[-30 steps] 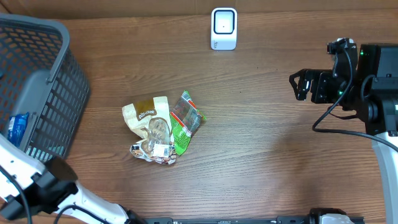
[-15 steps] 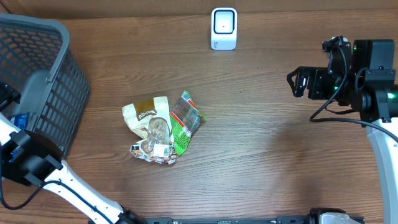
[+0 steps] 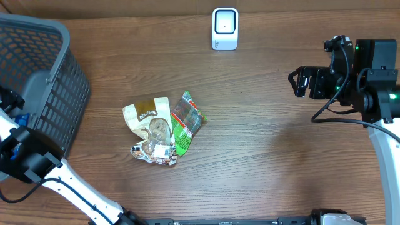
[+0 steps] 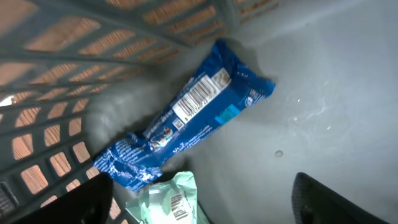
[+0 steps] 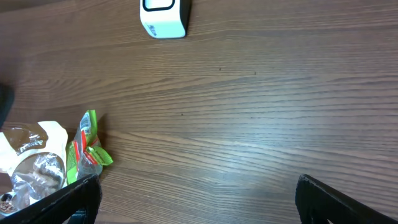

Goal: Scan the item barcode
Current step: 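Reach into the basket and grasp the pale green wipes pack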

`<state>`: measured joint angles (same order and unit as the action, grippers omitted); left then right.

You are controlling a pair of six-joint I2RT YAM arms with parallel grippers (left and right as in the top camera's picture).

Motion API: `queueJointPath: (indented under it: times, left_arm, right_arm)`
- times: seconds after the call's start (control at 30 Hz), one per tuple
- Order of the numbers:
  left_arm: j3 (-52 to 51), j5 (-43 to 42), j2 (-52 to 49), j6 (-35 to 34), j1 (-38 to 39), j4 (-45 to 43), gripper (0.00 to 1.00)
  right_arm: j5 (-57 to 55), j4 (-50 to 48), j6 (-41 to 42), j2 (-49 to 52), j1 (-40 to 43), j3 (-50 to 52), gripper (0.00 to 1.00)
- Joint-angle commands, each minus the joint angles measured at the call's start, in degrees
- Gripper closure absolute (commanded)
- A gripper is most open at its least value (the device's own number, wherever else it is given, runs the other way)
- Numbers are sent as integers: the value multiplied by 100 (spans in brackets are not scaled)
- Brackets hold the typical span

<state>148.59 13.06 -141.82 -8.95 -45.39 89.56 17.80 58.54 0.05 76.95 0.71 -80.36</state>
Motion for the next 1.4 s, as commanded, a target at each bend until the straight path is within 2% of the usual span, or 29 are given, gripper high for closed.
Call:
queueJointPath:
  times: [0.0,0.13,0.27,0.4,0.53,0.7,0.73,0.8,0.83,0.9,1.07,1.2,1.27,1.37]
  left_arm:
    - [-485,177,-101,173,-33,22,28]
    - [-1130,168,-101,151,7,-7,37]
    - [-1620,146,-101,-186,48,39,36]
    - [-1731,46,-101,-671,46,501,36]
    - [-1781,-247,-101,-739,46,730,37]
    - [-2282,-238,-101,-800,57,442,40]
    - [-2422,-238,-101,-800,57,387,43]
    - [-2669,-254,-101,-826,59,269,57]
    - [-2804,-256,-101,-833,57,192,79]
    - [-2848,-256,-101,-828,57,146,96]
    - [-2601,-264,-98,-824,79,219,96]
    - [-1685,-321,-92,-815,164,654,96]
    - [-1056,-730,-52,-581,214,732,96]
    - [-251,-1279,179,-684,291,728,96]
  right_arm:
    - [33,-15,11,-20,-2,-136,0]
    - [33,-46,13,-20,-2,-136,0]
    - [33,-83,11,-20,-2,-136,0]
    - [33,-105,13,-20,-2,-136,0]
    - [35,-127,13,-20,-2,-136,0]
    - [35,-125,13,-20,-2,-136,0]
    - [35,-122,13,-20,-2,-136,0]
    - [35,-122,13,-20,-2,-136,0]
    - [35,-122,13,-20,-2,-136,0]
    - [35,-122,13,-20,-2,-136,0]
    - [35,-153,13,-20,-2,-136,0]
    - [35,-190,15,-20,-2,-136,0]
    - [35,-186,15,-20,-2,-136,0]
    - [42,-162,17,-20,-2,-136,0]
